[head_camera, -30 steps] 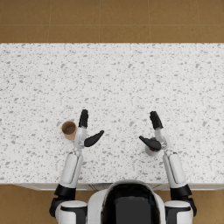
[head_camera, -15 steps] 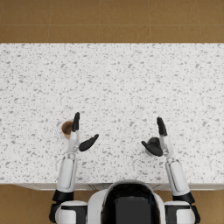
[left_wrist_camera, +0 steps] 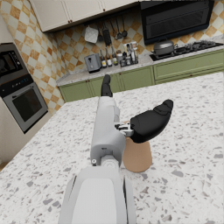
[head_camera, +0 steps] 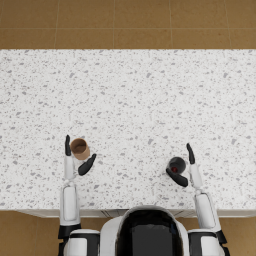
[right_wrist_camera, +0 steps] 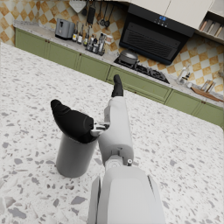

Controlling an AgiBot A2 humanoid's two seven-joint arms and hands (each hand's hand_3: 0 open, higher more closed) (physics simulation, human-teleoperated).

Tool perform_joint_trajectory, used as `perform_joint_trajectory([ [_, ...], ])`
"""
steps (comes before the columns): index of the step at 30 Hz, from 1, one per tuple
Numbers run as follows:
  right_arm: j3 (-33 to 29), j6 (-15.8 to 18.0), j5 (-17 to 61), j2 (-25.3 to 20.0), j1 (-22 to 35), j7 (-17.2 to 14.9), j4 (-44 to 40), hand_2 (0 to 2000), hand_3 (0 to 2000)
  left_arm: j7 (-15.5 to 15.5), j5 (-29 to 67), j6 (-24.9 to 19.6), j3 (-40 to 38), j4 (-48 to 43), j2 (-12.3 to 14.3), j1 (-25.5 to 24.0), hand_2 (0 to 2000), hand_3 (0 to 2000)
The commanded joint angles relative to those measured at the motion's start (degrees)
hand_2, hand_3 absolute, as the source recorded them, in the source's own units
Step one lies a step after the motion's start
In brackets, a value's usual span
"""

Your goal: Pick up two cups and pour the berry on the right into the cup on the left

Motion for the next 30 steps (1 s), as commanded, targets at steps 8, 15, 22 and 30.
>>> perform_joint_trajectory([
  [8,1.82,0.00,0.58,-0.12,-2.28,0.00,-6.31,0,0,0.00,0.58,0.00,0.30,10.91,0.71,2.06,0,0],
  [15,0.87,0.00,0.61,-1.26,-1.43,0.00,-10.04,0,0,0.00,0.61,0.00,0.37,16.33,1.37,4.03,0,0],
  [22,0.60,0.63,0.61,-2.80,0.76,0.03,-12.24,0,0,0.00,0.61,0.00,2.27,21.27,2.16,5.89,0,0],
  [30,2.55,2.03,0.58,-4.45,2.39,0.30,-20.11,0,0,0.00,0.61,0.00,1.96,26.83,3.03,8.73,0,0],
])
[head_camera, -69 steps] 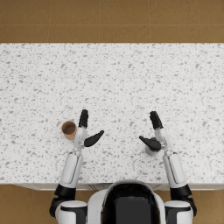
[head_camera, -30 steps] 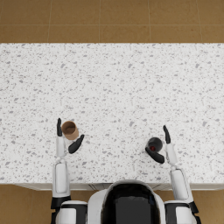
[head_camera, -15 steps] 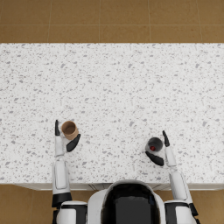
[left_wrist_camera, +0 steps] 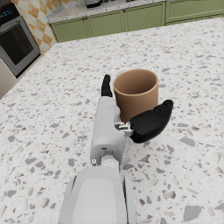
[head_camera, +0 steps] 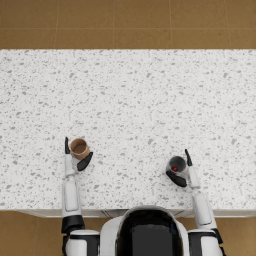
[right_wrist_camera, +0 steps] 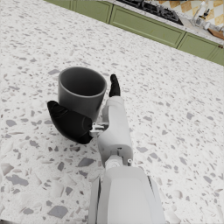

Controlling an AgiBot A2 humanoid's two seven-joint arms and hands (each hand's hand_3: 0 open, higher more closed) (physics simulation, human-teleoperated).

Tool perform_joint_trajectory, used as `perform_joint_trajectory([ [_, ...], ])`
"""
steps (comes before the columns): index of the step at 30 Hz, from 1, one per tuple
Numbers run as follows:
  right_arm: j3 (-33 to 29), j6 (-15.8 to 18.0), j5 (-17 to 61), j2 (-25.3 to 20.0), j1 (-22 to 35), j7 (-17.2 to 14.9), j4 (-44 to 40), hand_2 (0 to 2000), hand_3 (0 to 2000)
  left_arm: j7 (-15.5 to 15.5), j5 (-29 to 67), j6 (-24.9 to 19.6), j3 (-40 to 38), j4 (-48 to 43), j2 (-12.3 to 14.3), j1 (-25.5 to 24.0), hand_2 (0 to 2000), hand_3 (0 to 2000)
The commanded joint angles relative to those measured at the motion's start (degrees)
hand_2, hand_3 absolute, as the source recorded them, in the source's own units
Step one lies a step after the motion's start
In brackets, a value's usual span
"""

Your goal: Pick up two cups and pour the berry on the right into the cup on the left

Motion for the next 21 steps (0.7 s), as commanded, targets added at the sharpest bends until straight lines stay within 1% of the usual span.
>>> perform_joint_trajectory([
  [1,-0.06,-0.02,0.00,-0.46,0.99,-0.01,-2.01,0,0,0.00,0.00,0.00,-0.27,1.69,0.11,1.50,0,0],
  [5,1.00,-0.41,0.00,-1.20,1.64,-0.12,-2.31,0,0,0.00,-0.01,0.00,0.57,2.42,0.55,2.11,0,0],
  [9,1.66,-1.25,0.02,-1.98,2.47,-0.25,-2.94,0,0,0.00,0.00,0.02,-0.01,5.72,0.94,4.81,0,0],
  [14,2.56,-1.74,0.03,-2.75,3.38,-0.17,-4.30,0,0,-0.07,-0.02,-0.49,0.43,7.20,1.43,5.57,0,0],
  [15,2.42,-1.84,0.04,-2.88,3.57,-0.17,-4.27,0,0,-0.09,-0.02,-0.59,0.25,8.95,1.50,6.28,0,0],
  [19,2.93,-2.07,0.04,-3.33,3.85,-0.23,-3.62,0,0,-0.23,-0.01,-0.37,1.20,10.15,1.72,6.97,0,0],
  [20,2.03,-2.05,0.03,-3.26,3.43,-0.26,-2.82,0,0,-0.26,-0.01,-0.38,0.89,10.00,1.74,6.98,1361,327],
  [21,1.16,-2.03,0.03,-3.32,3.27,-0.27,-2.47,1361,327,-0.26,0.03,-1.21,0.81,9.46,1.71,6.70,2000,653],
])
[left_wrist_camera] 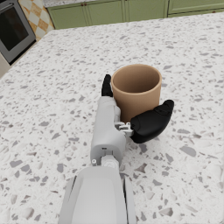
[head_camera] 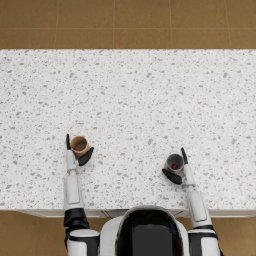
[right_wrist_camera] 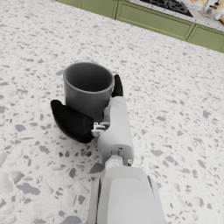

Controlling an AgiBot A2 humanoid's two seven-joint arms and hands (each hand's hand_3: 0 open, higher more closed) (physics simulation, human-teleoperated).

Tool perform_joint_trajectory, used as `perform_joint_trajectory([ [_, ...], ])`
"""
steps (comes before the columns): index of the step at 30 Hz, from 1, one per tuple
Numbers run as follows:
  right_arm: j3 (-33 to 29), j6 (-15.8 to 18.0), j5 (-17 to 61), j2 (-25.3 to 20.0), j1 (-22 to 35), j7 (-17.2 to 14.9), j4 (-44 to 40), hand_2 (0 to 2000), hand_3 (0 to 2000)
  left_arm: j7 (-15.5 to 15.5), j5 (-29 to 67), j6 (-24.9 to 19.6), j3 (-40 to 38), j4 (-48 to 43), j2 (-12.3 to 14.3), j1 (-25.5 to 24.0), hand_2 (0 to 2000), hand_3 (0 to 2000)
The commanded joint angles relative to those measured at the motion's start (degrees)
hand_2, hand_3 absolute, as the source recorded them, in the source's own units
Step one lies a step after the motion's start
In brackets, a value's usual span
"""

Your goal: Pick up two cups and pour the berry on the right into the cup on the left

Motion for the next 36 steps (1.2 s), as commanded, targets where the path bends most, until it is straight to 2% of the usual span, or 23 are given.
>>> perform_joint_trajectory([
  [1,-1.11,2.41,0.00,-0.18,0.27,0.00,0.96,2000,653,0.05,0.03,-0.87,0.15,0.62,-0.06,0.15,2000,980],
  [2,-1.11,4.48,-0.01,-0.32,0.49,0.02,1.24,2000,980,0.04,0.04,-1.52,-0.07,-0.69,-0.13,-0.45,2000,1280],
  [3,-1.58,5.72,0.00,-0.36,0.40,-0.01,1.87,2000,1280,0.11,0.03,-2.08,-0.07,-1.80,-0.14,-0.82,2000,1280],
  [7,-2.29,5.82,0.00,-1.06,1.22,0.08,2.80,2000,1280,0.20,-0.01,-2.90,0.30,-2.95,0.11,-1.26,2000,1280],
  [10,-2.70,5.44,0.00,-1.59,1.92,0.12,4.13,2000,1280,0.21,-0.02,-2.88,2.66,-14.12,0.33,-4.54,2000,1280],
  [12,-2.49,4.34,0.00,-2.96,5.97,0.24,5.73,2000,1280,0.27,-0.02,-3.50,5.63,-21.63,0.42,-5.13,2000,1280],
  [14,-1.93,4.13,0.01,-5.02,11.47,0.20,6.54,2000,1280,0.24,-0.02,-3.52,9.28,-24.52,0.84,-3.57,2000,1280],
  [19,-0.30,4.00,-0.01,-9.20,21.36,0.23,2.34,2000,1280,0.14,-0.02,-3.25,16.12,-24.05,3.65,1.87,2000,1280],
  [25,1.39,3.98,-0.03,-12.46,30.98,0.24,-5.86,2000,1280,0.12,-0.03,-2.97,20.16,-20.42,6.45,6.81,2000,1280],
  [30,2.86,4.01,9.02,-14.71,37.20,0.16,-8.90,2000,1280,-0.02,7.63,-2.69,22.49,-21.86,7.37,7.43,2000,1280],
  [36,5.75,4.34,19.97,-15.91,39.12,0.17,-4.89,2000,1280,-0.16,9.67,-2.49,21.93,-19.91,8.17,8.01,2000,1280],
])
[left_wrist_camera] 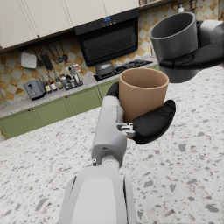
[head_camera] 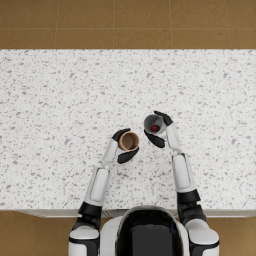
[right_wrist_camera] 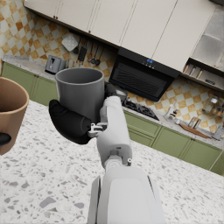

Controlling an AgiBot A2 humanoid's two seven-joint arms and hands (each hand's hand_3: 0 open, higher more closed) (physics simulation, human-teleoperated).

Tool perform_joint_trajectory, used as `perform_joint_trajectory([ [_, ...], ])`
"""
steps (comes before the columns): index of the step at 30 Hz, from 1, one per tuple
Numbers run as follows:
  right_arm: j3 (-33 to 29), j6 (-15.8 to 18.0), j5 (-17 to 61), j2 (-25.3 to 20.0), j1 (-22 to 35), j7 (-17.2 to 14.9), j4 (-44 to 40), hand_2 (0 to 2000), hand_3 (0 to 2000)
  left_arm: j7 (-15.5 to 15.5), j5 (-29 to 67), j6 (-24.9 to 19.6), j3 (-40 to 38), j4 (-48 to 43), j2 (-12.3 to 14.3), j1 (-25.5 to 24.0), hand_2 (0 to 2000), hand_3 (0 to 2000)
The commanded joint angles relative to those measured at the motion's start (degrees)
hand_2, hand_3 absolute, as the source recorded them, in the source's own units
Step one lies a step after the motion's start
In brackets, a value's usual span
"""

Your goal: Pick up two cups and pour the berry on the right into the cup on the left

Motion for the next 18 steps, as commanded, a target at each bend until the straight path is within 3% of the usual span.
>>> perform_joint_trajectory([
  [1,1.62,0.06,1.83,-0.97,2.56,0.02,2.37,2000,1280,0.00,0.09,0.05,-0.52,0.43,0.61,1.22,2000,1280],
  [18,4.01,0.73,33.07,-2.25,2.81,0.17,7.63,2000,1280,0.15,0.31,0.78,-0.54,4.03,1.90,1.33,2000,1280],
])
